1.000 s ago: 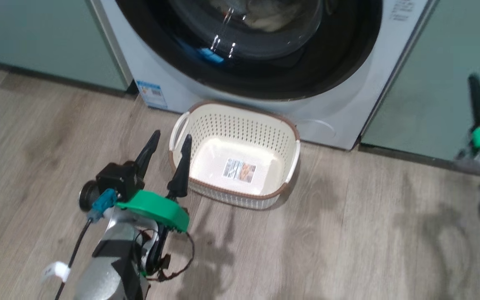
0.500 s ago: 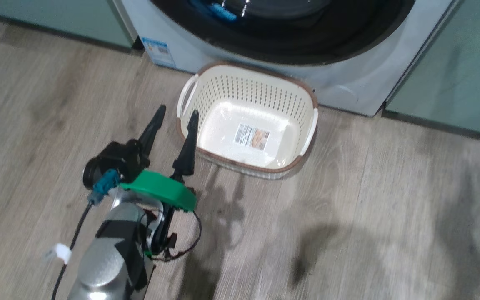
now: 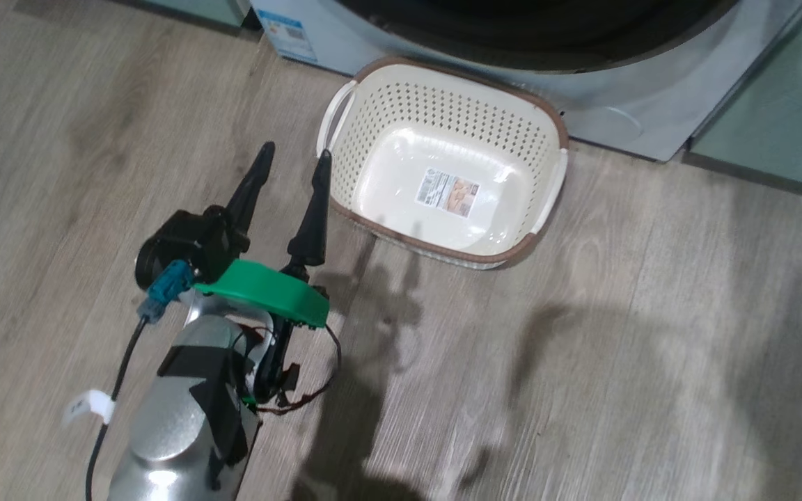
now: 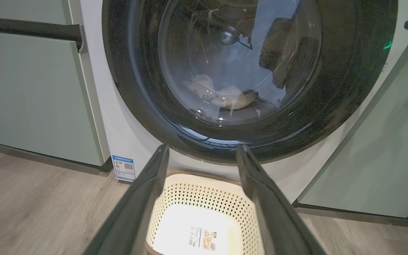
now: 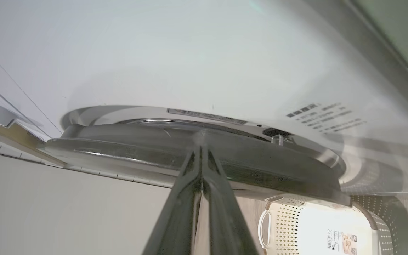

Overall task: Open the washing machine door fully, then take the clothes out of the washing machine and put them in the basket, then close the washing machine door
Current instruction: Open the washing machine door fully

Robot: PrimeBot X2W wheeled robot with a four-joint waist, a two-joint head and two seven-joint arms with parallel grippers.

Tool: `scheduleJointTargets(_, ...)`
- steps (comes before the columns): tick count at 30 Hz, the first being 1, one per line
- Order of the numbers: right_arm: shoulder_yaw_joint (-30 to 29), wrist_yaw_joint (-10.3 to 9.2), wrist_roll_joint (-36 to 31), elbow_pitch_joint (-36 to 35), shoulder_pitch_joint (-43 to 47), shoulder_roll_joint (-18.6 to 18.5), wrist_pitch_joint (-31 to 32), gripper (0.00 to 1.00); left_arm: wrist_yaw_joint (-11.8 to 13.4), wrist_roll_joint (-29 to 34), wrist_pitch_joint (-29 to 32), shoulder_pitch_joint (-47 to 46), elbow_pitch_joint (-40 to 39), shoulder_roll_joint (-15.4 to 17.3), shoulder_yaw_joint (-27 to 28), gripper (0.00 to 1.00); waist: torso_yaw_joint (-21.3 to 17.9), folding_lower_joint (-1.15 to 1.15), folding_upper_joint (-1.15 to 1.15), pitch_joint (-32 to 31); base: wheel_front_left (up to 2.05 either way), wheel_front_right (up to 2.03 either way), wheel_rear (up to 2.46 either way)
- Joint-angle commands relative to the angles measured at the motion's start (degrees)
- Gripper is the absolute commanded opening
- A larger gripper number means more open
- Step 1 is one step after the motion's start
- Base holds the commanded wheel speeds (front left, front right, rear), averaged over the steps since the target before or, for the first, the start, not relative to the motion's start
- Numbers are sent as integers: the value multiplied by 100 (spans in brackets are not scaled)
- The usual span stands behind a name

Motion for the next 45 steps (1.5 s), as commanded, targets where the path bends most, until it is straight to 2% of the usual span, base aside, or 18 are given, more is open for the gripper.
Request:
scheduleJointTargets(1,67,21,-7,-127,-315,36,53,0,49,-52,-35,-142,-220,92,210,100,56,0,0,74,0,0,0)
scheduleJointTargets(11,244,21,-7,318,-949,126,318,0,80,-132,-35,-12,-298,92,249,100,119,0,0,334,0,0,0)
scheduleJointTargets(22,478,21,-107,502,-1394,116,384,0,110,-199,-35,-45,-377,92,210,100,204,0,0,540,0,0,0)
scheduleJointTargets(33,725,21,-47,396,-1322,119,760,0,155,-211,-35,-62,-426,92,176,100,238,0,0,549,0,0,0)
scheduleJointTargets(45,1173,21,-17,92,-816,198,1150,0,155,-181,-35,-25,-411,92,270,100,196,0,0,331,0,0,0)
